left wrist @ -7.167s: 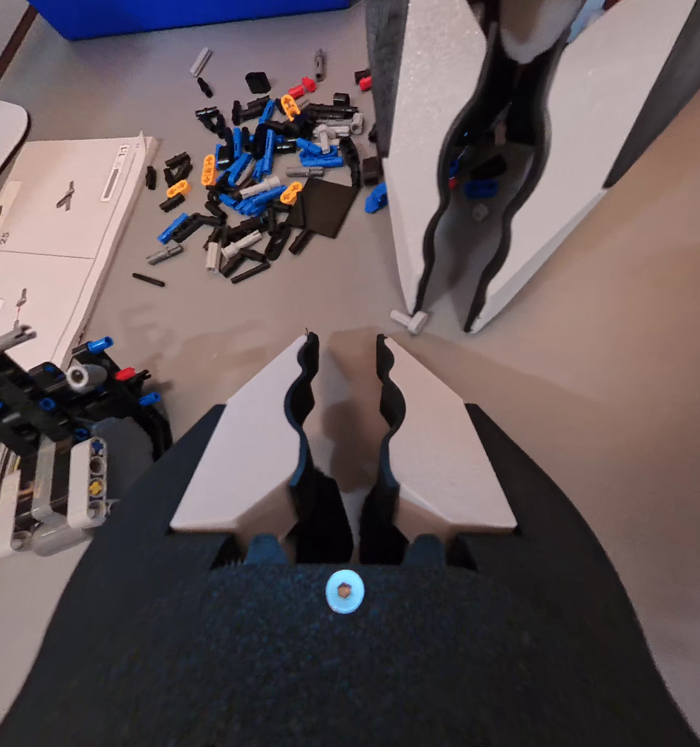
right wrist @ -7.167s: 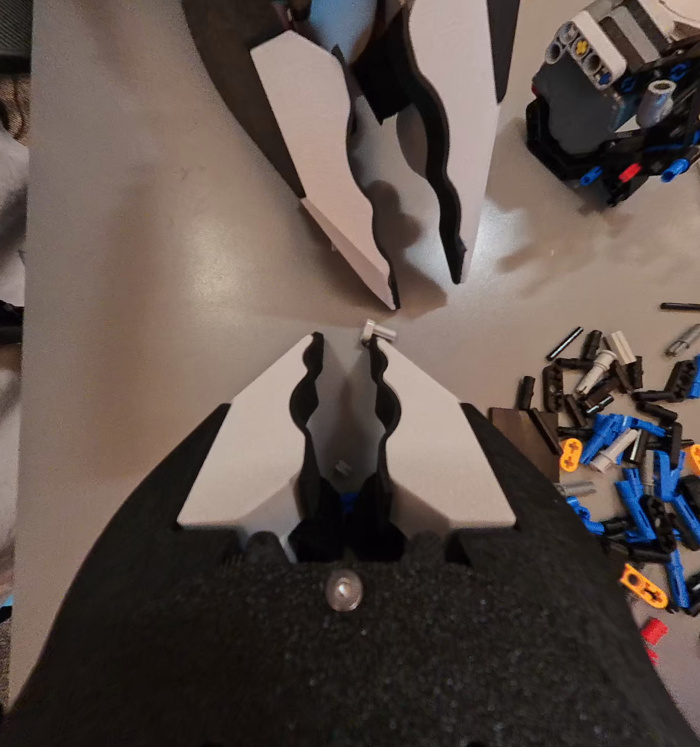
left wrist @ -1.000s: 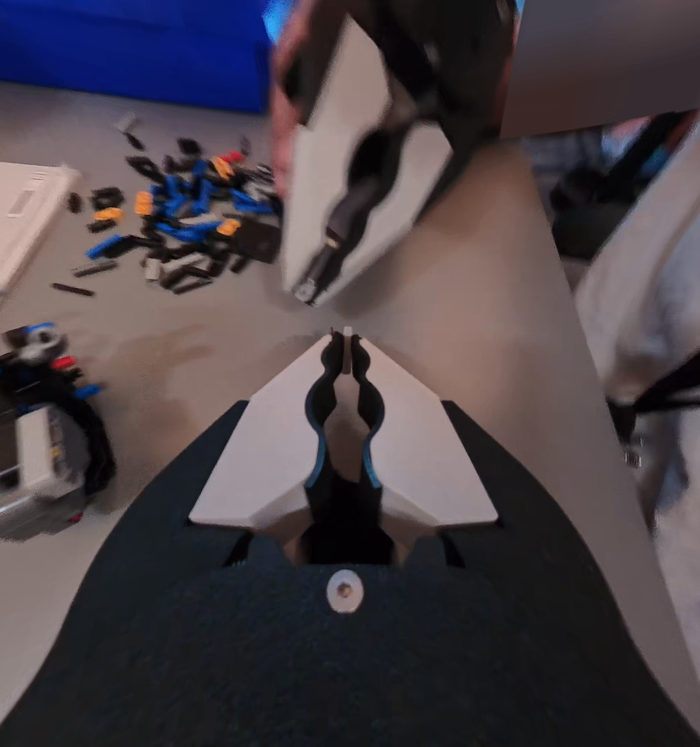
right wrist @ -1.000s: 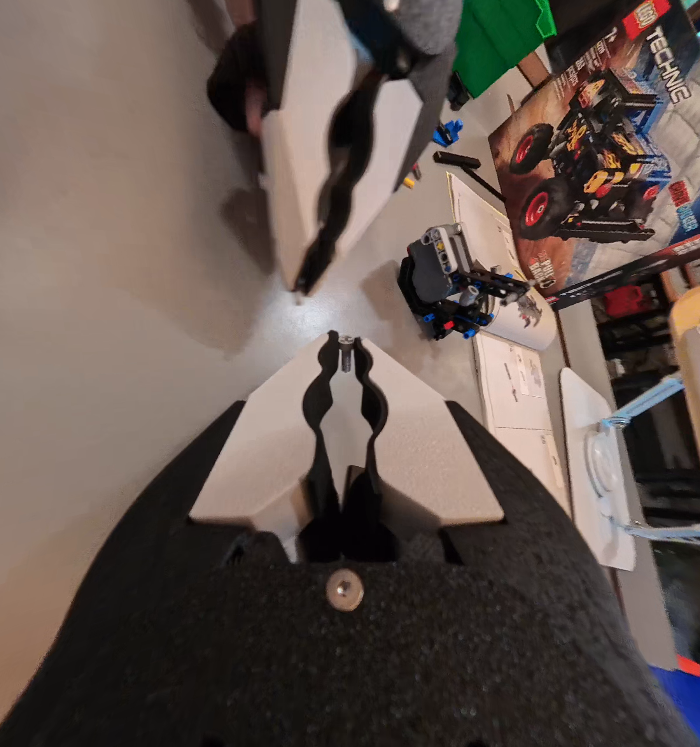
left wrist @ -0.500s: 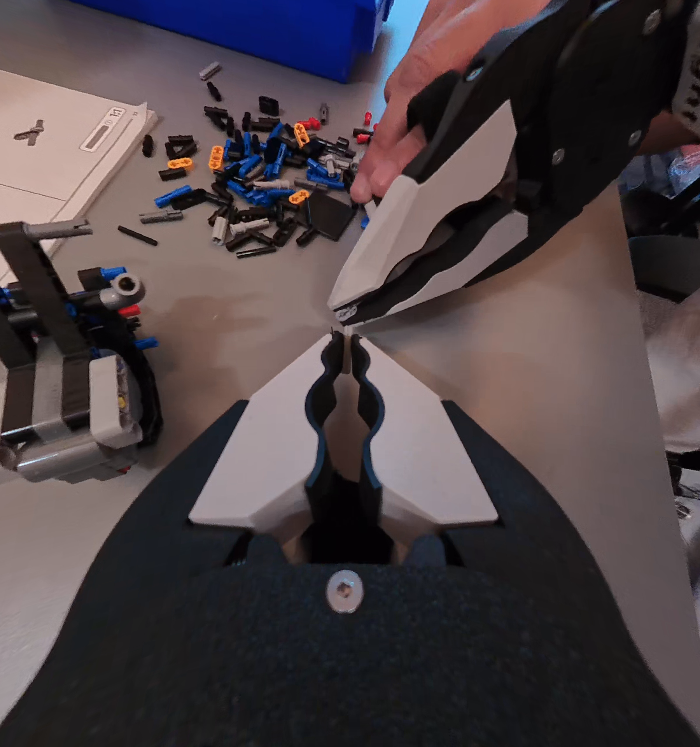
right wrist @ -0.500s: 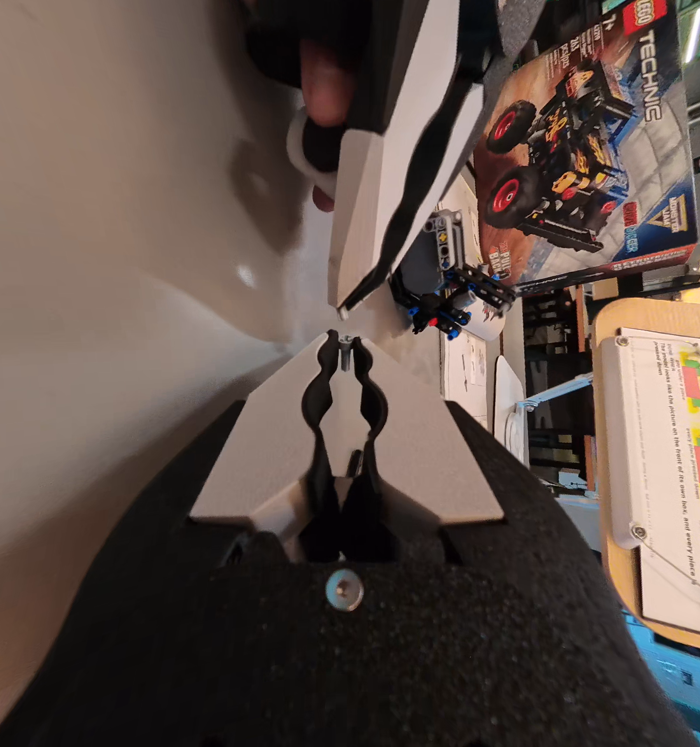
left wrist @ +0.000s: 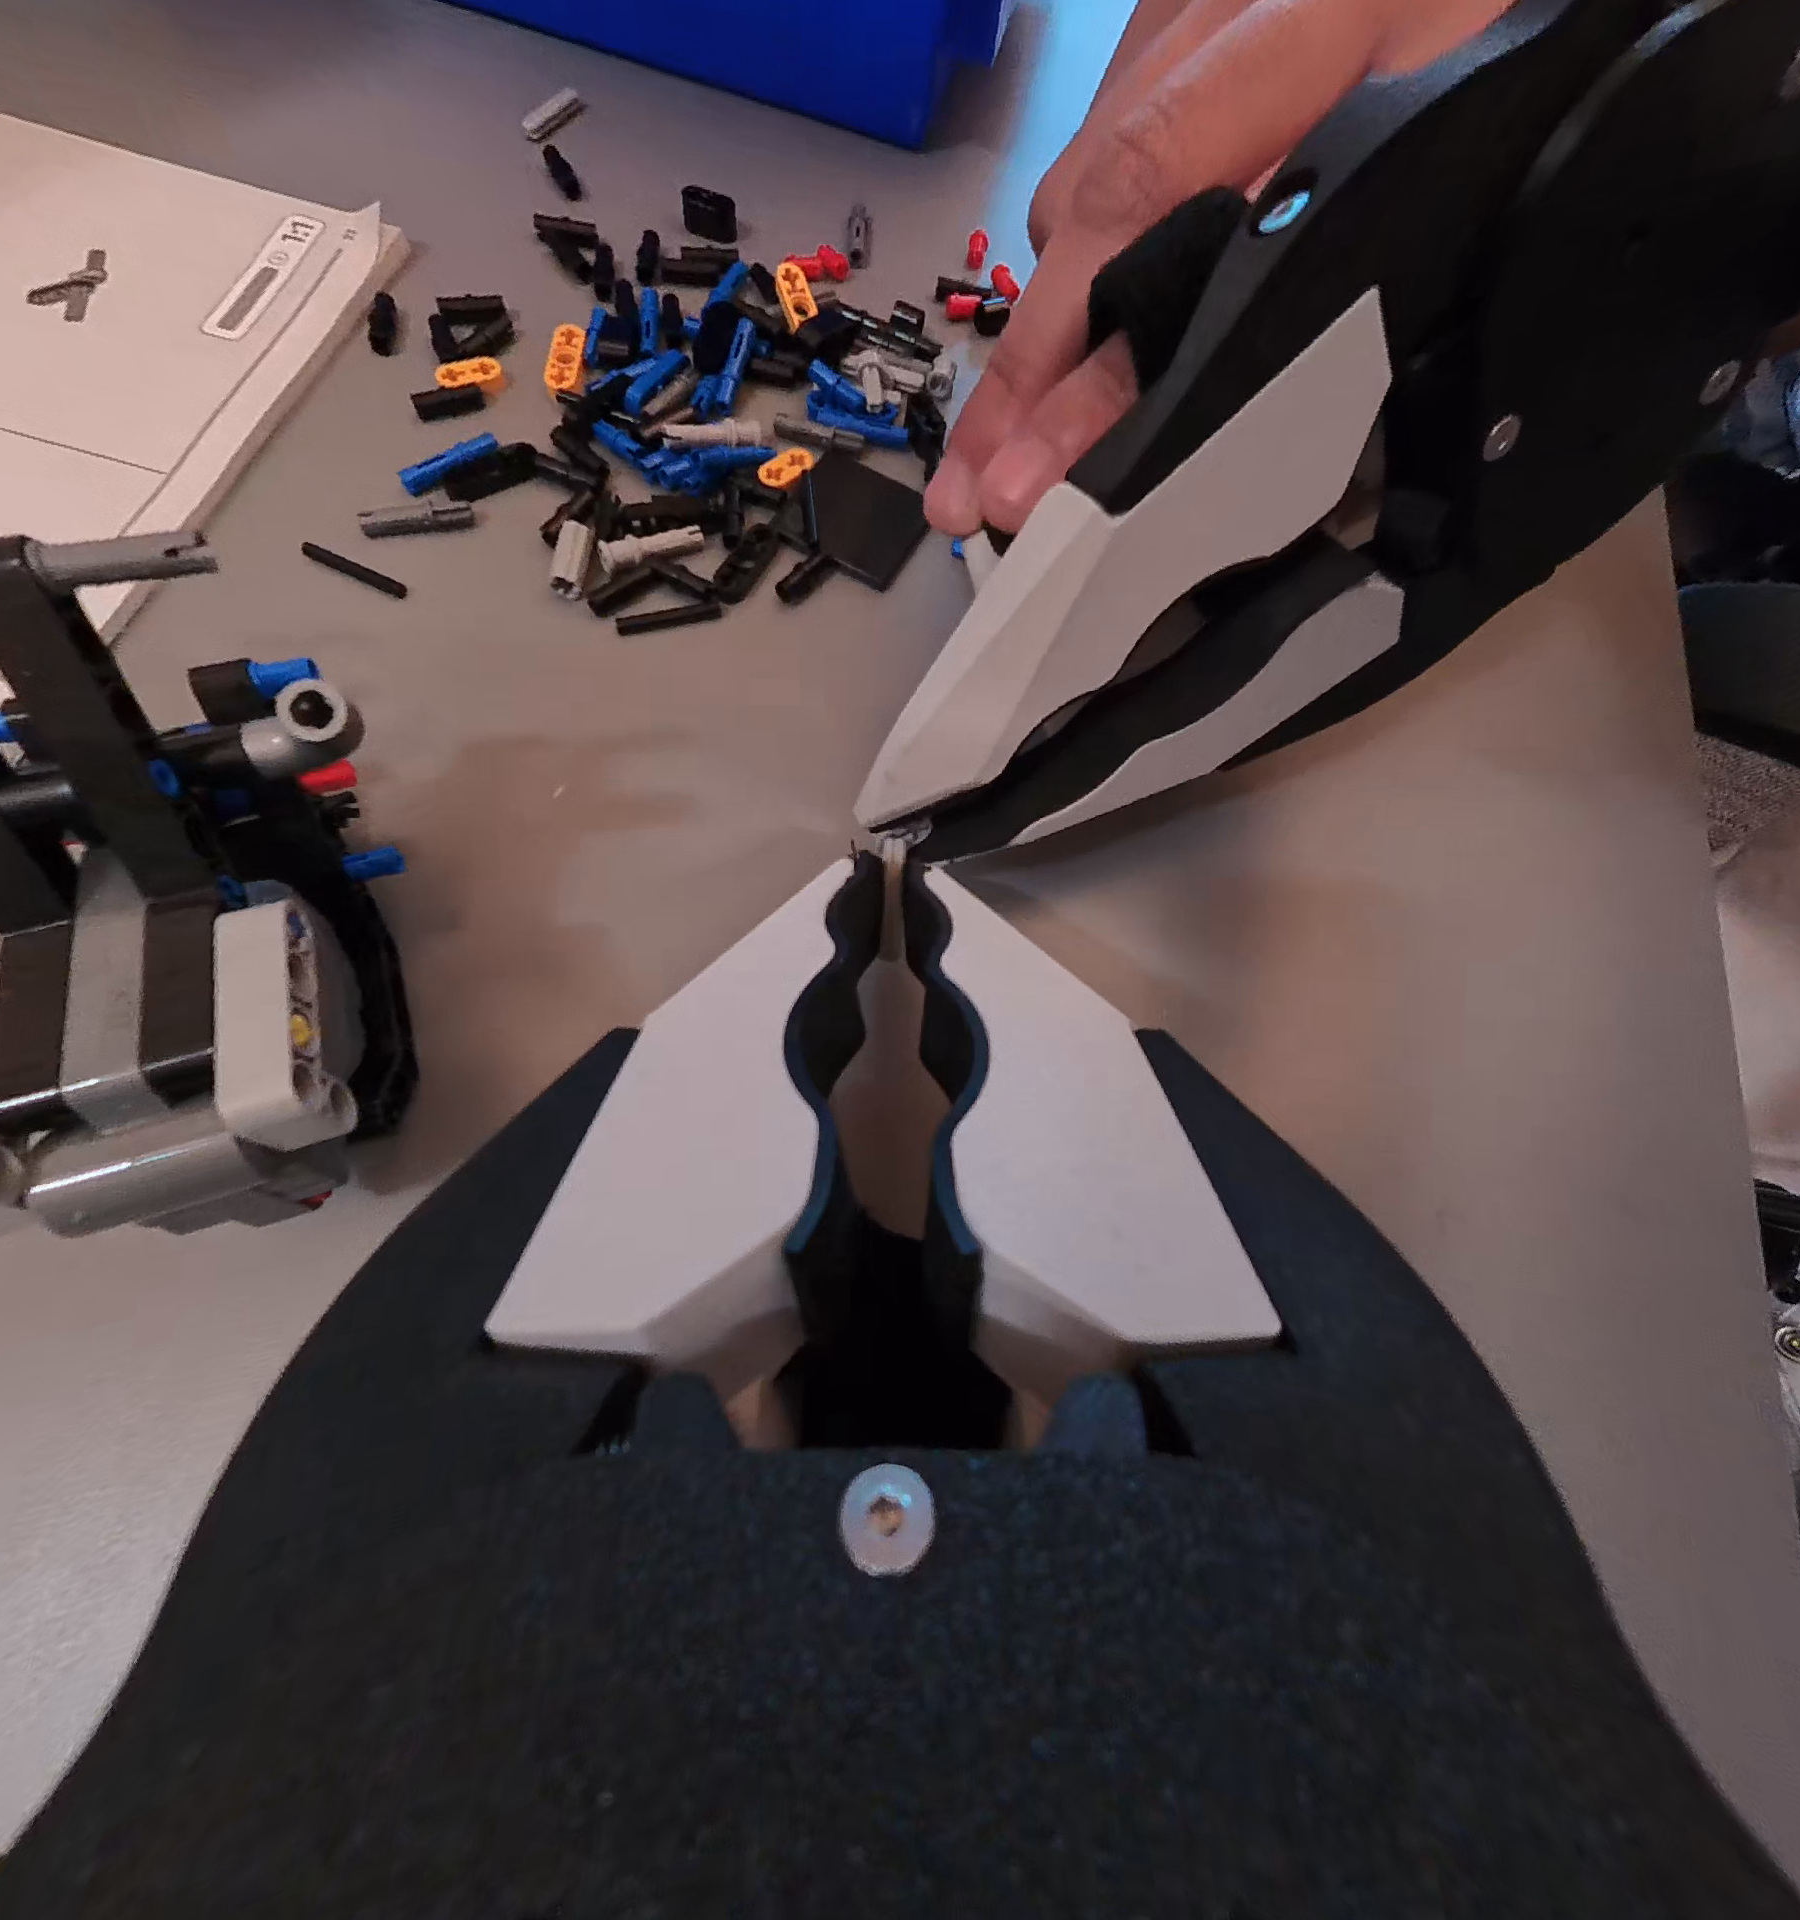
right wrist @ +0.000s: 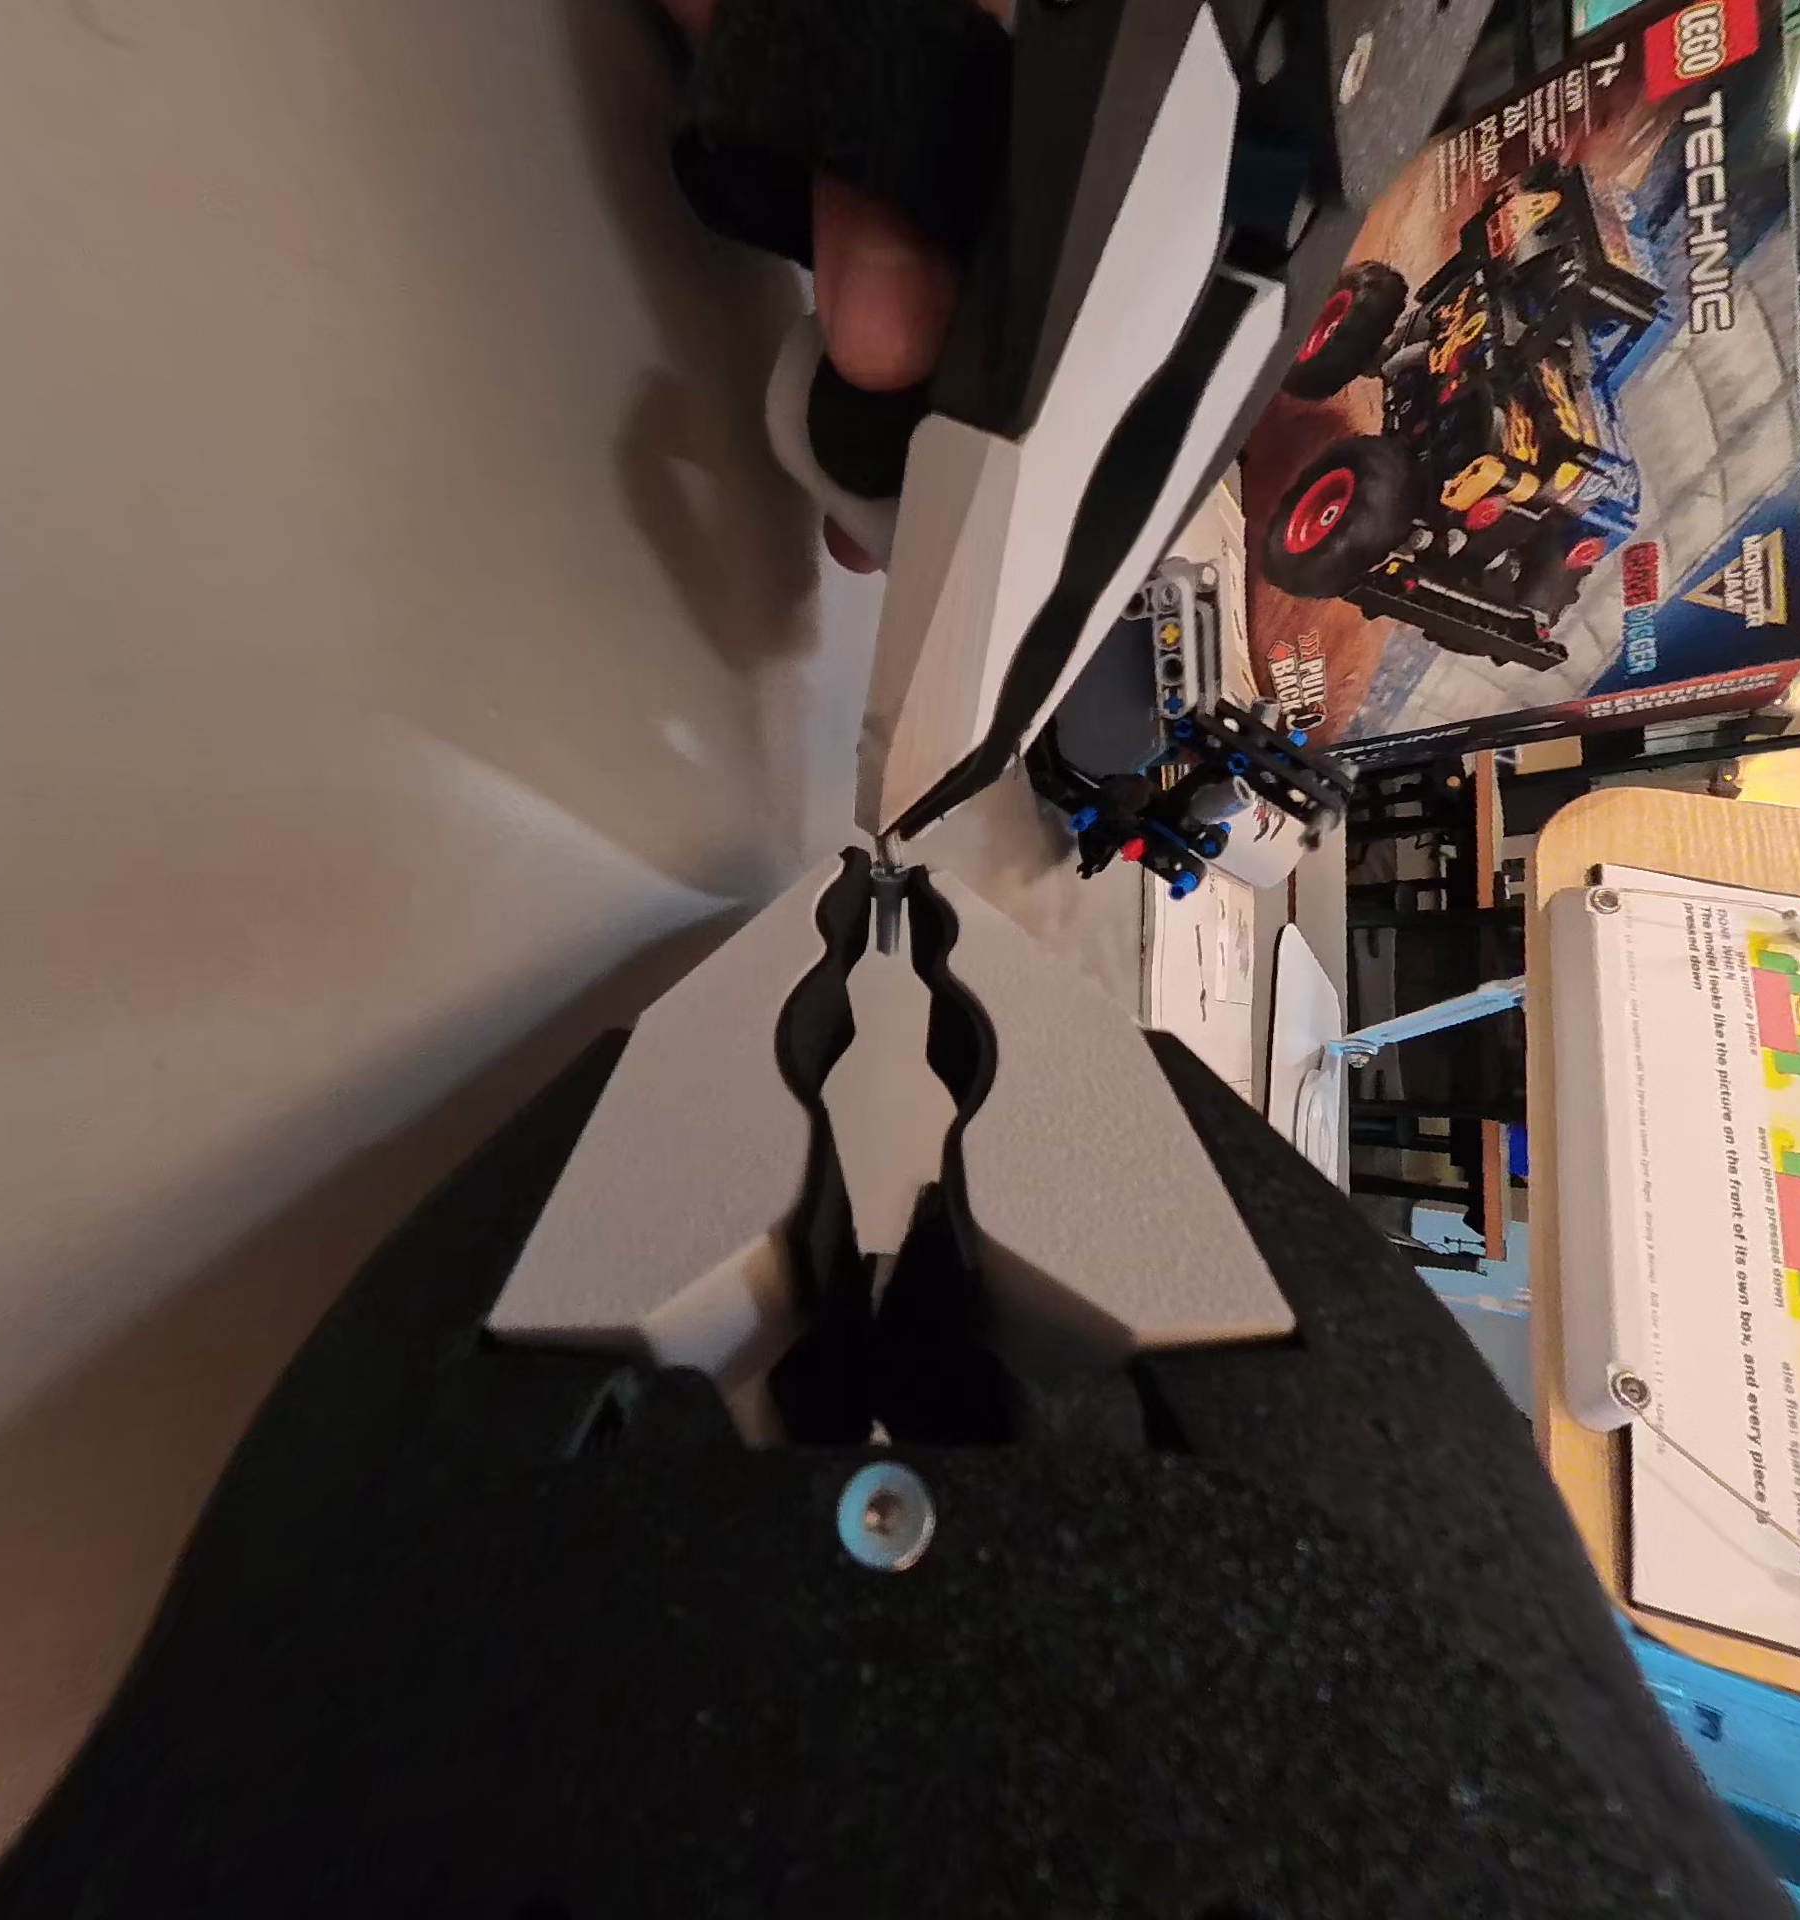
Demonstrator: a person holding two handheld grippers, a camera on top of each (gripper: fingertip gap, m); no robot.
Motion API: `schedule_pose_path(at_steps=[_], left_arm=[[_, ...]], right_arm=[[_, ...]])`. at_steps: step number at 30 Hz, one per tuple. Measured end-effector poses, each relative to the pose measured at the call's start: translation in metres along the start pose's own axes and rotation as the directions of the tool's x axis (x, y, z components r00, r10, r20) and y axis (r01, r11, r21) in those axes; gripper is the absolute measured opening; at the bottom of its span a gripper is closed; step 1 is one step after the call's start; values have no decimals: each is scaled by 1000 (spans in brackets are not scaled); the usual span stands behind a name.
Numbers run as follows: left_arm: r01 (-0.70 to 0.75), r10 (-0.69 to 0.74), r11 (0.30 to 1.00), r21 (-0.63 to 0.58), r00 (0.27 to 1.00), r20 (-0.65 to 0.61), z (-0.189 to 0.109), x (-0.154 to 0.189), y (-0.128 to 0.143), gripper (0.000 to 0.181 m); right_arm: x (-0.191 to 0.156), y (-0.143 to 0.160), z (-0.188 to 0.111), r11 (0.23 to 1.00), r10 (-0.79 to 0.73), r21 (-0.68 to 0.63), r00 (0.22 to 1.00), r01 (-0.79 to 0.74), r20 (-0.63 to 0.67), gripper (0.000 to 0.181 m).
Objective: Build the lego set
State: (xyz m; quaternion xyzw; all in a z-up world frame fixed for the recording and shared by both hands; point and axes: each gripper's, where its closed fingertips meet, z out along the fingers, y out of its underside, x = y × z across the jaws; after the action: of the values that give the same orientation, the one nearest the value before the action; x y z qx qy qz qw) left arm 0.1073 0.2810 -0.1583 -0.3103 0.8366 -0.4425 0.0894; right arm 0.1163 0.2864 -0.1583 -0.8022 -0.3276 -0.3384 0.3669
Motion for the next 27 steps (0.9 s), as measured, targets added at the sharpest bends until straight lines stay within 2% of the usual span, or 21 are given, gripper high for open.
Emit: schedule_pose_path(at_steps=[10, 14, 17, 27], left_arm=[[77, -75, 997, -27, 996, 48, 5, -2, 3, 2], [112, -110, 993, -27, 993, 44, 5, -2, 3, 1], [127, -125, 991, -28, 990, 60, 6, -2, 3, 1], [76, -74, 997, 0, 963, 260, 2, -14, -2, 1]], right_arm=[[-1, 4, 2, 966, -221, -156, 971, 206, -88, 7], [-3, 4, 3, 950, -277, -181, 956, 256, -102, 7], [-4, 4, 5, 944, -287, -197, 952, 263, -105, 7], [8, 6, 8, 974, -127, -205, 981, 96, -144, 7]])
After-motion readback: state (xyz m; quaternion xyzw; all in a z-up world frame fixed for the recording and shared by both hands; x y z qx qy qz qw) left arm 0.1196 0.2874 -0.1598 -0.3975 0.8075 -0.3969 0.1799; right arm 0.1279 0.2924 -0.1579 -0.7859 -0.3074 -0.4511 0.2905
